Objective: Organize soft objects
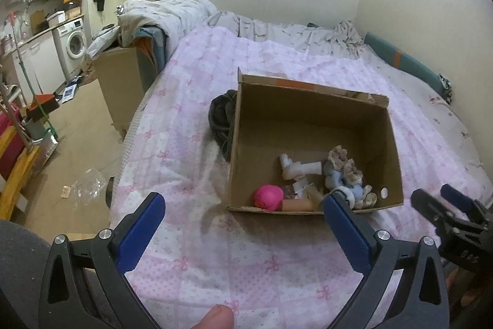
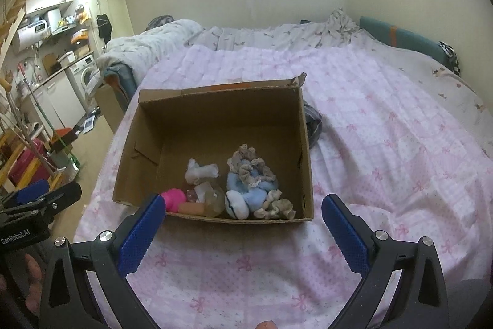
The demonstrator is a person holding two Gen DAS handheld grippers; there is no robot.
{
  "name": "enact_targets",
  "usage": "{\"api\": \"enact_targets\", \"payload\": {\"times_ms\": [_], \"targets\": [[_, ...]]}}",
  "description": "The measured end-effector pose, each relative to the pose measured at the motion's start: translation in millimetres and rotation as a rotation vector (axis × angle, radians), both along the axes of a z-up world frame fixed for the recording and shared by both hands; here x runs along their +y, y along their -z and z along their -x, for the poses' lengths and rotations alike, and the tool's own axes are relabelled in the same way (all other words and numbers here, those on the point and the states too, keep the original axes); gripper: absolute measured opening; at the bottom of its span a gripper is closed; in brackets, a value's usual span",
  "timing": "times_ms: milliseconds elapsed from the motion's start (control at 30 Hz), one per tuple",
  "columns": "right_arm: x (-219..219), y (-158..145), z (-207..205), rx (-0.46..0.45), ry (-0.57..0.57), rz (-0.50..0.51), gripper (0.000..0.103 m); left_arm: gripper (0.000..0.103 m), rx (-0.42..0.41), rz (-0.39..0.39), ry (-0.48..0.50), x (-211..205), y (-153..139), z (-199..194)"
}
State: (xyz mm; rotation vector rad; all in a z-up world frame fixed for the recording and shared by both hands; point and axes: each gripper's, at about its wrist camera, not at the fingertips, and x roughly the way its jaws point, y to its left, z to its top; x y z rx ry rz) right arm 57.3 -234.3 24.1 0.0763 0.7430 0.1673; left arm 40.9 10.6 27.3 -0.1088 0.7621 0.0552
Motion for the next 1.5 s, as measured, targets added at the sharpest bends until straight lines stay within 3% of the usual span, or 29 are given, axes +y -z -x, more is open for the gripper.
{"api": "enact_targets", "payload": {"times_ms": [267, 1500], "targets": [[-3.7, 5.9, -4.4, 0.039, 0.016, -0.011, 0.103, 0.103, 0.010, 0.014, -0.012, 0.7, 0.1, -2.4], [-2.3, 5.1, -1.7, 0.036, 0.015, -0.009, 0.103, 0.103, 0.017, -0.005, -0.002, -6.2, 6.0, -4.2]]}}
